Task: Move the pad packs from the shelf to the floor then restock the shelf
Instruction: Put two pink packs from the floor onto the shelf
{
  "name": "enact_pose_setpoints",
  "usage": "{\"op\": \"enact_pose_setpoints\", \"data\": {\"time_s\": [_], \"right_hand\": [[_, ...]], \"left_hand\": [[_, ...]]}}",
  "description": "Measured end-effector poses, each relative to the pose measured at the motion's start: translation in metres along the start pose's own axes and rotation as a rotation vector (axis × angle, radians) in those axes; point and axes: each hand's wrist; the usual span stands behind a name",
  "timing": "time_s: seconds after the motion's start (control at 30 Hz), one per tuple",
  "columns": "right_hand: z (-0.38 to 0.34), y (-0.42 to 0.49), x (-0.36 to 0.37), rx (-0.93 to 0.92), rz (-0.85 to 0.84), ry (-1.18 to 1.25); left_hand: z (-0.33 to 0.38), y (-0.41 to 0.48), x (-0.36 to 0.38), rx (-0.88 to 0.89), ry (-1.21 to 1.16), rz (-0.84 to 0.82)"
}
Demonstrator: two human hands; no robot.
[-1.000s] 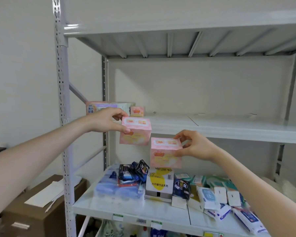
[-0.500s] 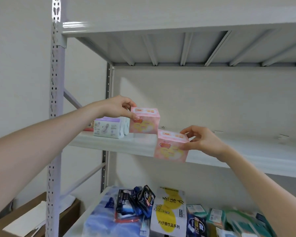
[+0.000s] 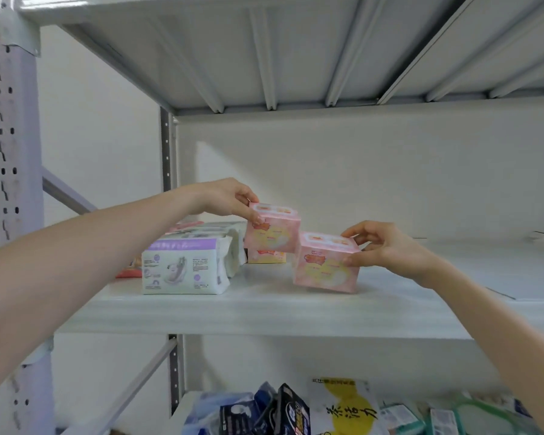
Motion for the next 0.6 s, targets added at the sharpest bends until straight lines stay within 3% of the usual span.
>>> {"op": "enact_pose_setpoints", "data": {"time_s": [0.33, 0.6], "right_hand": [[0.011, 0.05, 0.008, 0.039, -0.03, -0.101], [0.017, 0.076, 0.02, 0.053, -0.123, -0.129]], "left_hand": [[-0.036, 0.056, 0.017, -0.044, 0.208, -0.157], [-0.058, 0.076, 0.021, -0.114, 0.33, -0.193]]}}
Point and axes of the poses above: each hand's wrist, its own y-axis towards the middle knuckle, its own x-axis out of the palm, z = x × y, and after that the axes turned 15 degrees about -y, right-handed
